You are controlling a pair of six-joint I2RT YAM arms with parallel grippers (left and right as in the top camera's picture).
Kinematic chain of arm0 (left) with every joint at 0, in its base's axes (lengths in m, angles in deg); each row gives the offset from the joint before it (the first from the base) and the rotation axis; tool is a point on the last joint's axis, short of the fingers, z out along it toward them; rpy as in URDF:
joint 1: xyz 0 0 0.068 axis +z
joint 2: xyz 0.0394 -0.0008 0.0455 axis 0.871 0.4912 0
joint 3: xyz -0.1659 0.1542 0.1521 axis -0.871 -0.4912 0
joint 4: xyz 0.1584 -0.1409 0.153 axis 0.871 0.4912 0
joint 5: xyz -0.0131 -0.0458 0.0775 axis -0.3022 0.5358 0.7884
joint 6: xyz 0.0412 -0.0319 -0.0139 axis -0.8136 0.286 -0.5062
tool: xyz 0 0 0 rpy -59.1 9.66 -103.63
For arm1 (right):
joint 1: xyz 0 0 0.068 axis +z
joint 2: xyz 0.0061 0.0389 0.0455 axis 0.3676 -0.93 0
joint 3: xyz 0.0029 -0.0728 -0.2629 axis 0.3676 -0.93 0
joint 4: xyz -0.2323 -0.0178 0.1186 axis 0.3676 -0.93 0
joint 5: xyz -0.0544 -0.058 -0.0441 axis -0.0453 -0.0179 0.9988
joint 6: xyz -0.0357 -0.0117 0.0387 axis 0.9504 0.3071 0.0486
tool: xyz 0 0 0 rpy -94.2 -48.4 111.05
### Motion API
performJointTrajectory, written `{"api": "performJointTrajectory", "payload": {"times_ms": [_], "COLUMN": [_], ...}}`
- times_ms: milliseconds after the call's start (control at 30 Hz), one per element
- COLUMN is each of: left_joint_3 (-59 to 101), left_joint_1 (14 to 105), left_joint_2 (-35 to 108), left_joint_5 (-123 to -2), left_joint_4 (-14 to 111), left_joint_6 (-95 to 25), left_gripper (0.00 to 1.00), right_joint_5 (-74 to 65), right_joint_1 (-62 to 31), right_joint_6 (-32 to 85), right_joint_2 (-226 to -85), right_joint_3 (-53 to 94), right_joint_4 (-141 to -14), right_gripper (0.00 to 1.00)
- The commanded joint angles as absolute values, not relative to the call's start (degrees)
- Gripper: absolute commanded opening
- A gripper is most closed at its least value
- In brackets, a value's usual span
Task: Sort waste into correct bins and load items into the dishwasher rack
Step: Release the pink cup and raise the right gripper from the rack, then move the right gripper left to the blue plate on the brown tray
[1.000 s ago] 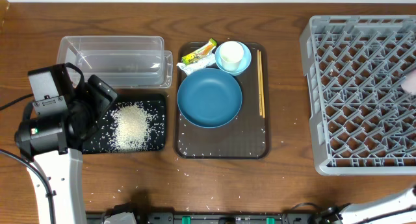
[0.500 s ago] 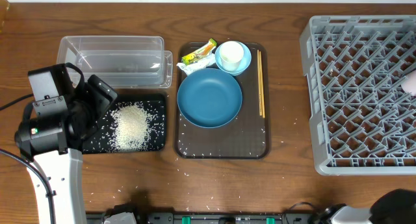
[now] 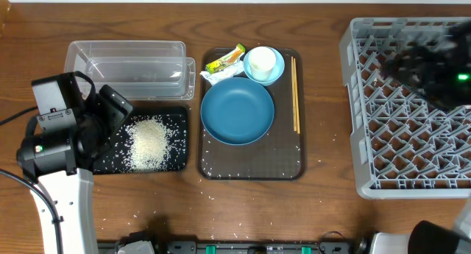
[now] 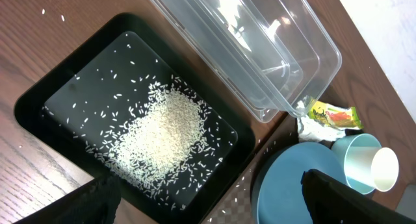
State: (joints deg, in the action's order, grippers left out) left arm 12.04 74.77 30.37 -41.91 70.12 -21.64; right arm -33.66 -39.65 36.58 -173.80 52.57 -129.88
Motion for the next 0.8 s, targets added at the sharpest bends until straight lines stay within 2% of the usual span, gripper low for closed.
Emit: {"api": "performJointTrajectory", "payload": {"times_ms": [0,400,767], "left_joint_3": [13.00,13.00,13.00], "left_joint_1": [75.04,75.04,75.04], "left_joint_2": [30.43,30.43,30.43], "left_joint_5": [-41.41,-41.41,-41.41], "left_joint_4": [70.31,70.29,70.31], "left_joint_6": [-21.57,-21.57,-21.57], "left_gripper": [0.92,0.91,0.92], "right_joint_5": [-30.03,-27.17,-25.05], "right_joint_1": [-33.34,-15.96,-9.08], "right_joint_6": [40.08,40.08,37.02], "right_joint_2": [-174.04,-174.06,-174.08], "right_joint_3": [52.13,52.13,52.13], "right_joint_4": [-130.23,-128.02,-121.84], "right_gripper": [0.99,0.99,0.99]}}
